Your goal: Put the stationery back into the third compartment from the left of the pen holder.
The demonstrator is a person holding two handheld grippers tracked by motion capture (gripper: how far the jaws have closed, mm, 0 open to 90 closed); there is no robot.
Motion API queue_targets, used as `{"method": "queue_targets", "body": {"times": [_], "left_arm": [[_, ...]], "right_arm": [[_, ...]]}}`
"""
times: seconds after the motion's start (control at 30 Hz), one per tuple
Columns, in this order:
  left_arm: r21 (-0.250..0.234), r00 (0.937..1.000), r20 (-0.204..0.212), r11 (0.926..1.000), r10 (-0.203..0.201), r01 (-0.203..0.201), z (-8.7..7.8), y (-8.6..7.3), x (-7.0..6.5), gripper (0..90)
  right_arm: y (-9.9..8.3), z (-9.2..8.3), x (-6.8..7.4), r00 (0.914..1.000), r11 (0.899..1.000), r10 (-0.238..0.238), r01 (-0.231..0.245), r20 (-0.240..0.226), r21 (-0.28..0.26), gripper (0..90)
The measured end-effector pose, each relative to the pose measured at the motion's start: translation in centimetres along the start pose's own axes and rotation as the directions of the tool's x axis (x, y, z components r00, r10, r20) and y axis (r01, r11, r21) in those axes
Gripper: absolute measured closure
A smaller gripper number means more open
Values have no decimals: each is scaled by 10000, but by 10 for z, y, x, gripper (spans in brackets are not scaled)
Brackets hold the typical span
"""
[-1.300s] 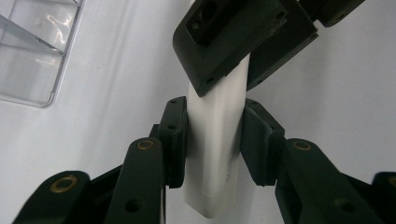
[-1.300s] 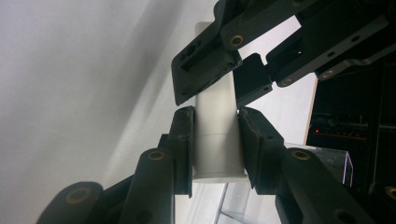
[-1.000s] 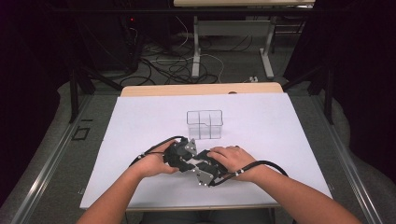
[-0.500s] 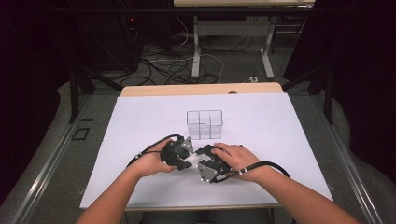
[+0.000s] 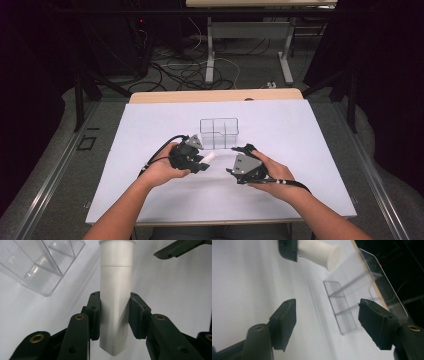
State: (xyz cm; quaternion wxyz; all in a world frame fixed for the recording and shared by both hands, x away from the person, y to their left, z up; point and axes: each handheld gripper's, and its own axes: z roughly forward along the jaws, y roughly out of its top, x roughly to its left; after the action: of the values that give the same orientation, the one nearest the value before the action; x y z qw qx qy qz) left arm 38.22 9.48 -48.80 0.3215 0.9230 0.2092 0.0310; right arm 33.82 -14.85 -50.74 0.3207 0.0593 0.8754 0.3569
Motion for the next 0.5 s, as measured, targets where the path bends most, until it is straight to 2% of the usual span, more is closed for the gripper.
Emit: {"method": "queue_targets", "body": {"times": [0.03,0.07,0.1,0.13,0.17,0.2,0.27,0.3,0.33,0.37,0.4,0.43,0.5], "left_arm": [[-155,10000,35,9999,-54,54,-1,1,0,660],[-265,9999,112,9996,-52,55,-1,3,0,660],[-282,9999,97,9996,-24,27,-2,5,0,660],[-332,9999,117,9994,-10,14,-2,7,0,660],[-431,9999,152,9991,-49,56,-2,9,1,661],[-532,9989,247,9978,-388,401,-2,11,0,661],[-687,9990,258,9969,-366,383,-2,15,0,660],[-829,9988,214,9955,-439,455,-1,17,0,660],[-912,9985,240,9945,-487,507,-1,19,0,660],[-950,9984,208,9940,-524,542,-2,21,0,660],[-1226,9982,166,9907,-582,598,0,23,0,660],[-1217,9977,296,9905,-608,640,-2,25,1,660],[-1775,9974,181,9815,-699,720,-1,29,1,660]], "right_arm": [[-4,-3,-3,9981,9982,597,-596,146,-93,238],[-8,-6,-6,9922,9924,1217,-1212,267,-191,217],[-12,-9,-10,9846,9848,1722,-1713,307,-290,204],[-16,-12,-13,9711,9718,2343,-2327,447,-380,184],[-20,-15,-16,9559,9569,2885,-2859,554,-504,157],[-25,-18,-20,9389,9401,3385,-3346,630,-645,150],[-35,-23,-25,9024,9038,4254,-4196,686,-846,149],[-40,-25,-27,8838,8848,4631,-4567,669,-922,149],[-44,-27,-29,8603,8607,5054,-4970,669,-1105,149],[-49,-29,-32,8436,8431,5333,-5238,635,-1220,148],[-52,-31,-33,8230,8232,5641,-5541,667,-1239,146],[-55,-32,-36,8111,8108,5813,-5706,651,-1308,143],[-60,-35,-38,7766,7786,6248,-6122,806,-1378,121]]}}
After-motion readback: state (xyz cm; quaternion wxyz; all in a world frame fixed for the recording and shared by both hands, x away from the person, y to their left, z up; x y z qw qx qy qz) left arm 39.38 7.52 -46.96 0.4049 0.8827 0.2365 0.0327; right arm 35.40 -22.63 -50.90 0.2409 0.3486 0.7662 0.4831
